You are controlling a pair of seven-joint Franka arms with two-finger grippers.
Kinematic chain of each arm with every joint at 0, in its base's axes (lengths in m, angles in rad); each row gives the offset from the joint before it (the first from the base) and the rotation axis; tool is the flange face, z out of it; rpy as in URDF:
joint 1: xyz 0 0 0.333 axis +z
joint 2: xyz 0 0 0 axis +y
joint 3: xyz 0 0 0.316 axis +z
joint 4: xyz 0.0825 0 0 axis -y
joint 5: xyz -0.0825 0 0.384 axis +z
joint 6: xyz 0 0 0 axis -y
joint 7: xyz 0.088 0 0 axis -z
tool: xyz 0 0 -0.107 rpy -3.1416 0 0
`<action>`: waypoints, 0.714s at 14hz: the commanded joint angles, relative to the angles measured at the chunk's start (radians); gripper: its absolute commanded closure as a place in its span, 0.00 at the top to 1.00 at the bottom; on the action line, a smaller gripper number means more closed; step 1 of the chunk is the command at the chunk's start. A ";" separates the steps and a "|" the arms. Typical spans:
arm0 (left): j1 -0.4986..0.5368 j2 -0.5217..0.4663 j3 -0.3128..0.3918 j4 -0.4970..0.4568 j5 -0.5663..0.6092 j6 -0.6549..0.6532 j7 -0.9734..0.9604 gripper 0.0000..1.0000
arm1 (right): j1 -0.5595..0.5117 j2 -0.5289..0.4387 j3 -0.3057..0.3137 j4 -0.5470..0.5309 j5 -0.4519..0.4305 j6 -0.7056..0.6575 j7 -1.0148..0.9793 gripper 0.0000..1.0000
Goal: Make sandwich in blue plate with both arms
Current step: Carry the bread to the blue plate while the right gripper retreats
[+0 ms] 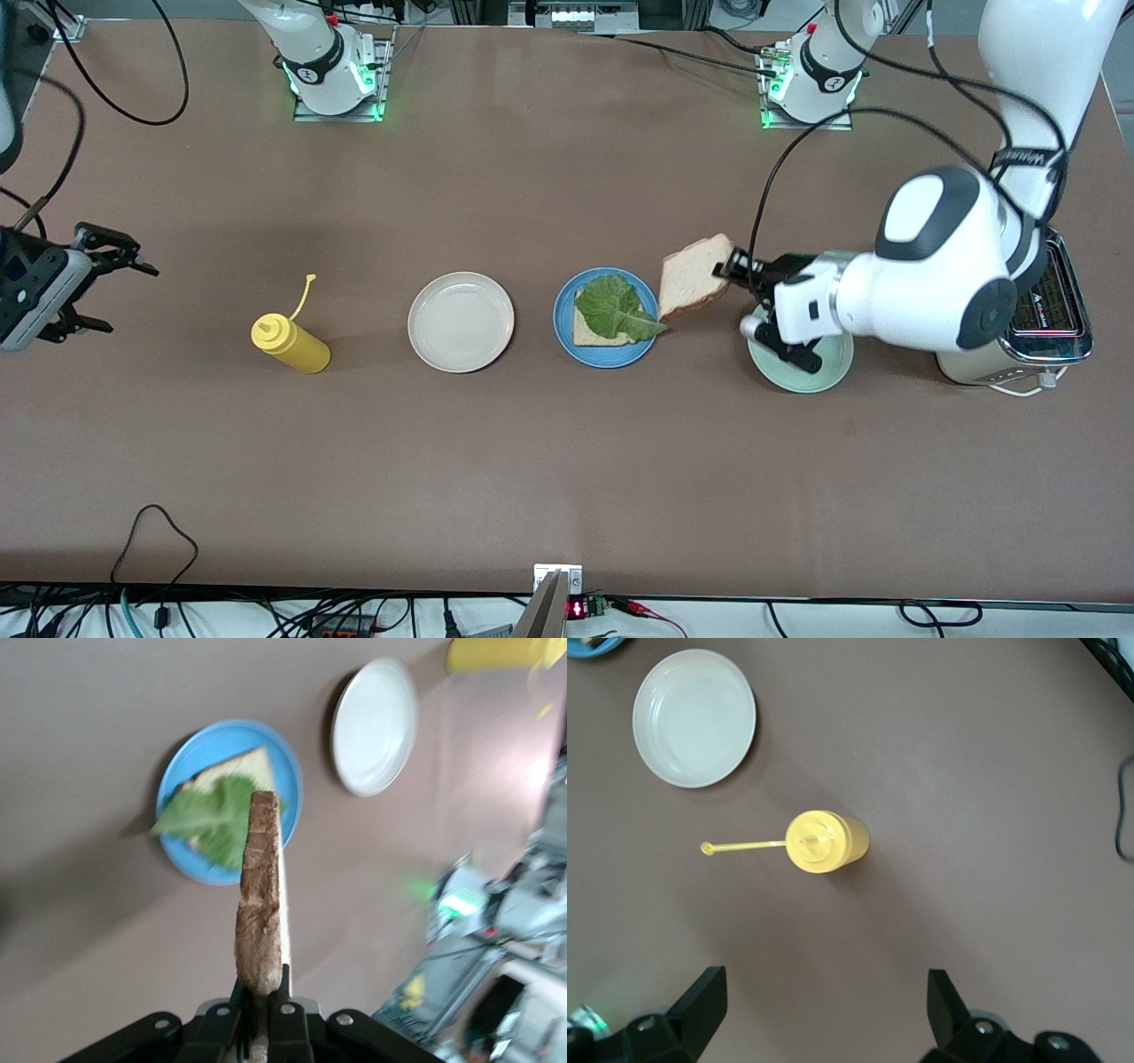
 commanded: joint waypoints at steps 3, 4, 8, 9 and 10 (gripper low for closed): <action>-0.004 0.073 -0.012 -0.111 -0.208 0.259 0.116 0.00 | 0.057 -0.119 -0.002 -0.048 -0.063 -0.055 0.336 1.00; 0.001 0.096 -0.012 -0.147 -0.274 0.286 0.222 0.00 | 0.067 -0.140 0.000 -0.048 -0.075 -0.061 0.408 1.00; 0.010 0.130 -0.011 -0.277 -0.450 0.420 0.460 0.00 | 0.083 -0.211 0.009 -0.050 -0.099 -0.144 0.826 1.00; 0.007 0.140 -0.009 -0.288 -0.464 0.440 0.477 0.00 | 0.099 -0.235 0.009 -0.062 -0.099 -0.144 0.858 1.00; 0.008 0.160 -0.011 -0.290 -0.466 0.451 0.488 0.00 | 0.103 -0.263 0.009 -0.080 -0.096 -0.136 0.869 1.00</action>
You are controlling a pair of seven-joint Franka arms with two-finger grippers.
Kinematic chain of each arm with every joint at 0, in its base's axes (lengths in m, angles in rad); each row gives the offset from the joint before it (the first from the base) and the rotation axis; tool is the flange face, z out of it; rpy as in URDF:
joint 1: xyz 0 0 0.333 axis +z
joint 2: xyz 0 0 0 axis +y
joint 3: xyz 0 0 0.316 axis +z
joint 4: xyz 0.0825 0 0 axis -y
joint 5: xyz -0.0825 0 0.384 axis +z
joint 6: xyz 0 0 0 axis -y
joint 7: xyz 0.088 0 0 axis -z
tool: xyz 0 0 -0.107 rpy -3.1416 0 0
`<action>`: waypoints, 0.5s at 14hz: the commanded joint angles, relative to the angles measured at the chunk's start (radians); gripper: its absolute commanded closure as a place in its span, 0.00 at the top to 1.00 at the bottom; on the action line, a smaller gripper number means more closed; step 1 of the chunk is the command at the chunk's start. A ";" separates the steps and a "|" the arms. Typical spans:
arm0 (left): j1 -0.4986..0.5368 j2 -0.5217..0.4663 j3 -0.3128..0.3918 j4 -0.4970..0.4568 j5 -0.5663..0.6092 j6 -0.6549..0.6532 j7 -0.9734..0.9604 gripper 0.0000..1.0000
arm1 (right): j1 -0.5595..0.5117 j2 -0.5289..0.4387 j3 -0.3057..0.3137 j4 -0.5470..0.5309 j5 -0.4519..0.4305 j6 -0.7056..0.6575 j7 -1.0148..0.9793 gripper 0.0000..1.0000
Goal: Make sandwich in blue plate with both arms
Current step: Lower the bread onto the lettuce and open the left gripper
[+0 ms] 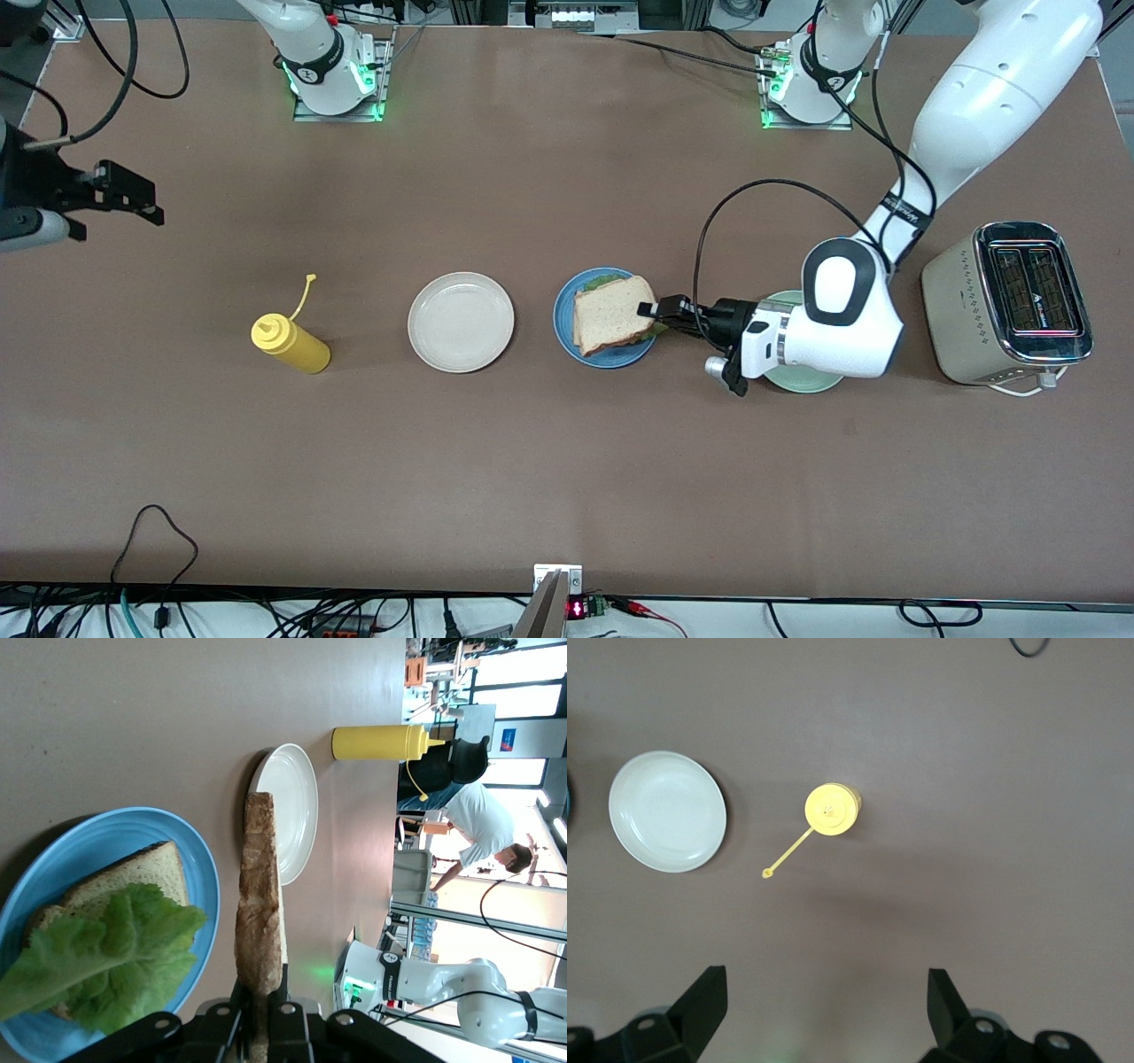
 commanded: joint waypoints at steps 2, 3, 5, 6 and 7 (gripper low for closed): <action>0.020 0.029 -0.010 -0.031 -0.040 0.028 0.058 0.00 | 0.017 -0.136 0.002 -0.125 -0.001 0.037 0.072 1.00; 0.021 0.040 -0.010 -0.039 -0.040 0.028 0.058 0.00 | 0.017 -0.170 0.002 -0.171 0.002 0.075 0.074 1.00; 0.023 0.057 -0.005 -0.039 -0.039 0.028 0.080 0.00 | 0.017 -0.184 0.010 -0.194 0.002 0.089 0.072 1.00; 0.023 0.064 -0.004 -0.039 -0.040 0.028 0.086 0.00 | 0.017 -0.178 0.010 -0.185 0.000 0.083 0.074 1.00; 0.023 0.083 -0.004 -0.039 -0.040 0.045 0.098 0.00 | 0.022 -0.177 0.010 -0.179 0.000 0.080 0.072 1.00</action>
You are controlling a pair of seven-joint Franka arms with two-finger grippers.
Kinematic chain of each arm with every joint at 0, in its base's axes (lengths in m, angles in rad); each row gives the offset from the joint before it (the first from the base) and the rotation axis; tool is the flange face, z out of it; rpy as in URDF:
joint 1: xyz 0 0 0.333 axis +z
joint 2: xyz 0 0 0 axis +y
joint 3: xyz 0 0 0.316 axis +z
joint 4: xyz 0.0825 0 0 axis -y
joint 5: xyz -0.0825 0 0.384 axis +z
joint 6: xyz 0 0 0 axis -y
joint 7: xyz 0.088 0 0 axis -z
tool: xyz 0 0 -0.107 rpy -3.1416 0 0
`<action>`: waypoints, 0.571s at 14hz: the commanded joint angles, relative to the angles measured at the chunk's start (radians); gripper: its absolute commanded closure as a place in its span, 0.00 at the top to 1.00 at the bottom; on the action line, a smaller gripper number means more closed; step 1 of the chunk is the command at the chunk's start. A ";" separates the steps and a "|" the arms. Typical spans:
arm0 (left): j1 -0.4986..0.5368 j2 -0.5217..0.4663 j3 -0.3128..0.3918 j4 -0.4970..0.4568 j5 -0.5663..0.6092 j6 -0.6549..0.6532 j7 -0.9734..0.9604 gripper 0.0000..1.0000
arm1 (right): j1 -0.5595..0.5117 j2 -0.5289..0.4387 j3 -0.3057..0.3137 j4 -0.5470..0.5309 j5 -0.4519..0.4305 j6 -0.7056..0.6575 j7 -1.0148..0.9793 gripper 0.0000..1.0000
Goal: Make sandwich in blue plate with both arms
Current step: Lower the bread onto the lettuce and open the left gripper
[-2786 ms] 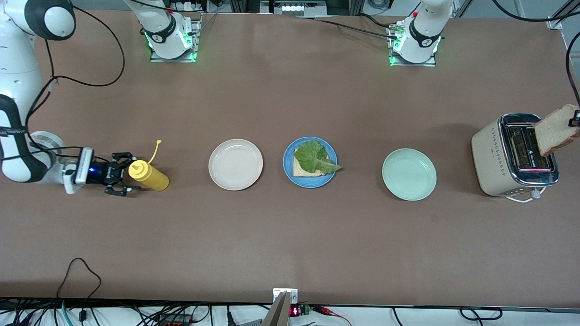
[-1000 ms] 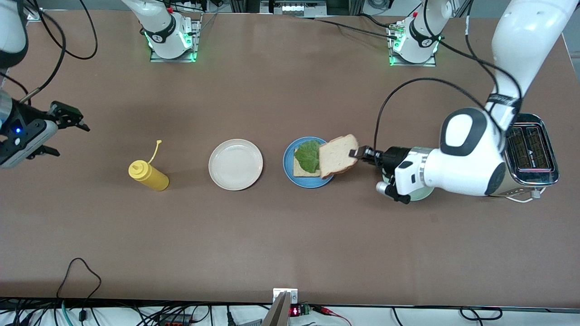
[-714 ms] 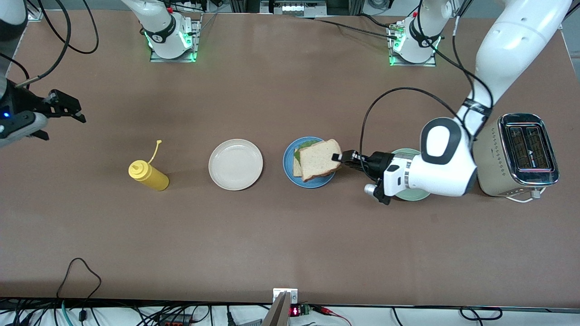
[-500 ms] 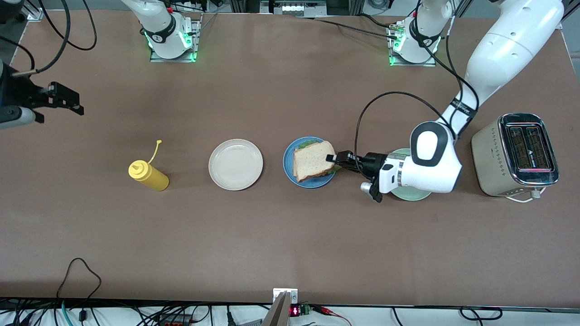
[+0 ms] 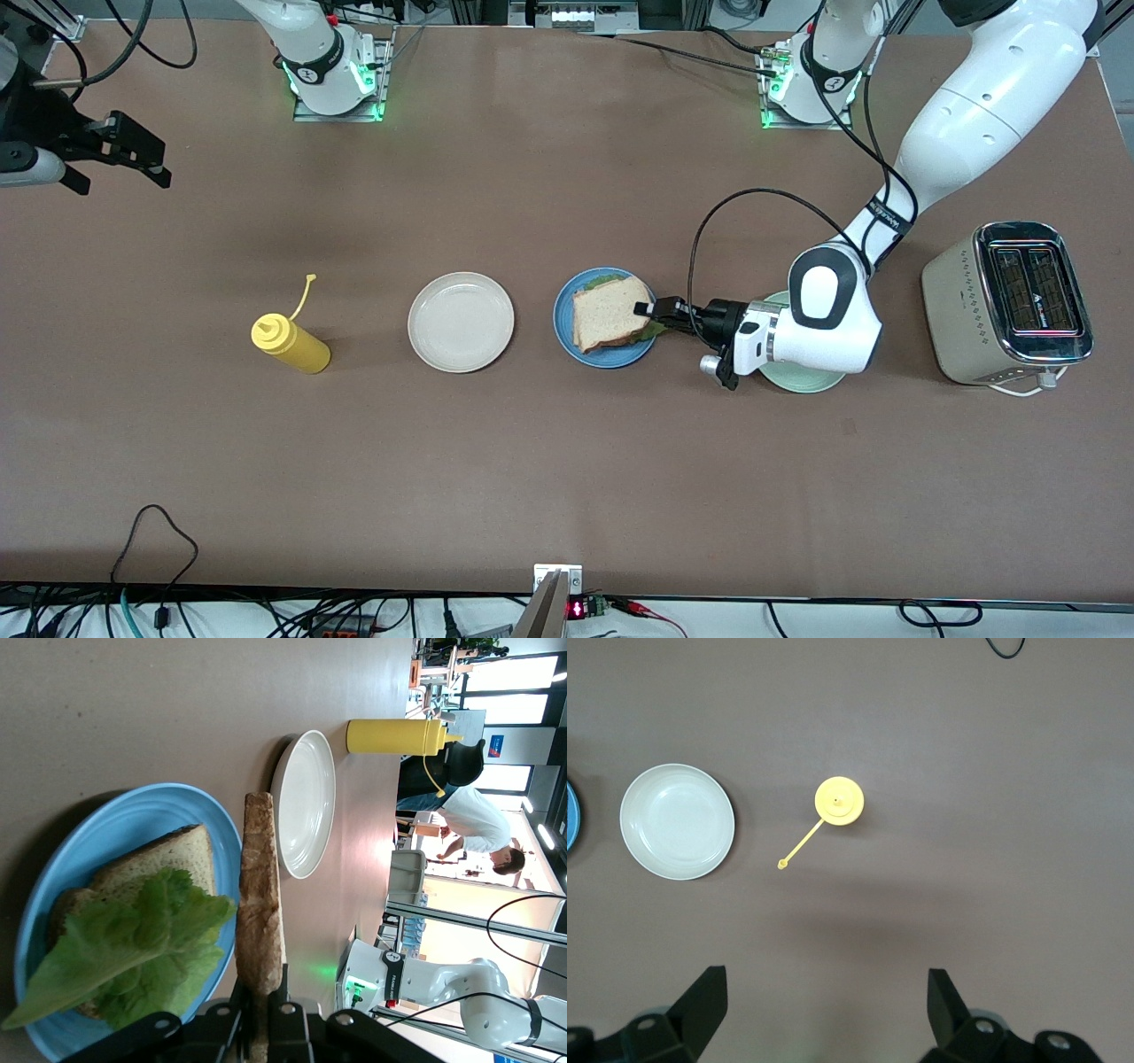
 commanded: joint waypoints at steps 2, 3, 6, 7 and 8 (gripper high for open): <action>0.012 0.054 -0.007 -0.009 -0.055 0.042 0.105 0.00 | 0.016 -0.019 0.005 -0.022 -0.002 0.017 0.016 1.00; 0.012 0.062 -0.007 -0.012 -0.080 0.042 0.133 0.00 | 0.019 -0.014 0.005 0.000 -0.003 0.023 0.015 1.00; 0.012 0.060 -0.006 -0.020 -0.095 0.038 0.127 0.19 | 0.021 0.000 0.005 0.023 0.024 0.015 0.033 1.00; 0.022 0.060 -0.004 -0.022 -0.094 0.034 0.136 0.70 | 0.027 0.000 0.005 0.021 0.028 0.017 0.053 1.00; 0.035 0.060 -0.004 -0.023 -0.094 0.030 0.136 1.00 | 0.042 0.000 0.002 0.023 0.028 0.015 0.067 1.00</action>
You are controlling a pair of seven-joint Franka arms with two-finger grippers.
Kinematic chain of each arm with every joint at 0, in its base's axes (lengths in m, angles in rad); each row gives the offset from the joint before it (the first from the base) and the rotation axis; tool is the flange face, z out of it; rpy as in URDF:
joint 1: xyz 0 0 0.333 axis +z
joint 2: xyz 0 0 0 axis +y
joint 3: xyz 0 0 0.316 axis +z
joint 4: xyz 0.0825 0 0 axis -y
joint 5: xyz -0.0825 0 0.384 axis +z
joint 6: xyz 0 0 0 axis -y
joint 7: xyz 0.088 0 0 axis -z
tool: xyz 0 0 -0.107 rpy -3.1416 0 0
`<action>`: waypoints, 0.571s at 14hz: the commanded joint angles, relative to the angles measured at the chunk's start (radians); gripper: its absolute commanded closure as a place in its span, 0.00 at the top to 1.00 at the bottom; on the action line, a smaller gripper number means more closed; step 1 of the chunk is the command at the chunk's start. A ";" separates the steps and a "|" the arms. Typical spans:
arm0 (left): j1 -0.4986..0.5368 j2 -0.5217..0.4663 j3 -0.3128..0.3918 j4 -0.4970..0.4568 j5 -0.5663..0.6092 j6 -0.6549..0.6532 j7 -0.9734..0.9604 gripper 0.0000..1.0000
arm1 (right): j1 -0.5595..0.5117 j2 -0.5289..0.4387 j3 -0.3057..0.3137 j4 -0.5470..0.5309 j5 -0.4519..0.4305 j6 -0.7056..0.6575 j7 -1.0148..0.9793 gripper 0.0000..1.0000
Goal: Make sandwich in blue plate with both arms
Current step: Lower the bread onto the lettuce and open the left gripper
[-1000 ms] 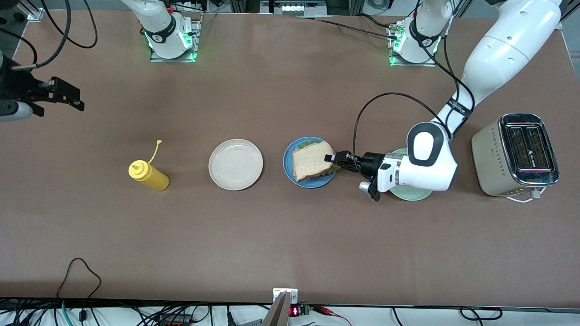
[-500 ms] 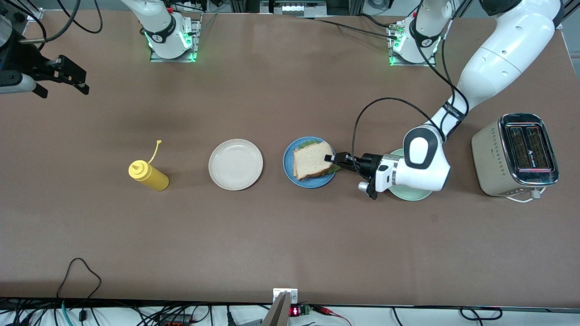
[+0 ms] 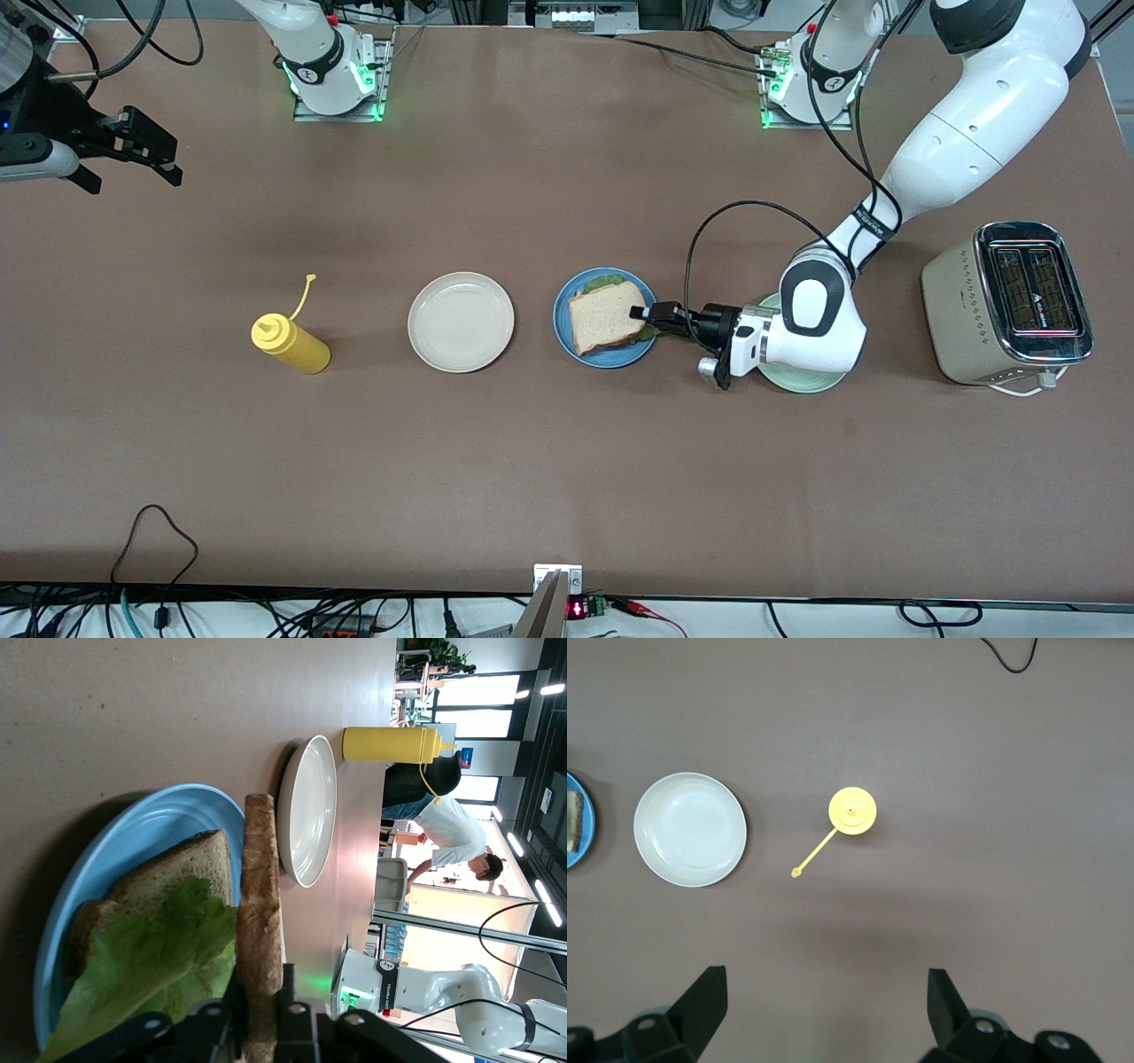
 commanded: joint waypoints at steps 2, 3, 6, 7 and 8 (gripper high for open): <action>0.030 -0.022 0.002 -0.031 -0.023 -0.004 0.024 1.00 | 0.067 0.003 -0.032 0.017 0.011 -0.002 0.041 1.00; 0.030 -0.031 0.005 -0.036 -0.014 -0.003 0.021 1.00 | 0.098 0.003 -0.069 0.017 0.009 -0.004 0.041 1.00; 0.028 -0.086 0.018 -0.046 0.028 -0.006 -0.014 1.00 | 0.159 0.003 -0.129 0.018 0.006 -0.004 0.041 1.00; 0.028 -0.122 0.018 -0.053 0.092 -0.014 -0.081 1.00 | 0.162 0.003 -0.131 0.018 0.007 -0.002 0.041 1.00; 0.025 -0.158 0.018 -0.053 0.165 -0.045 -0.161 1.00 | 0.159 0.003 -0.131 0.018 0.008 -0.002 0.041 1.00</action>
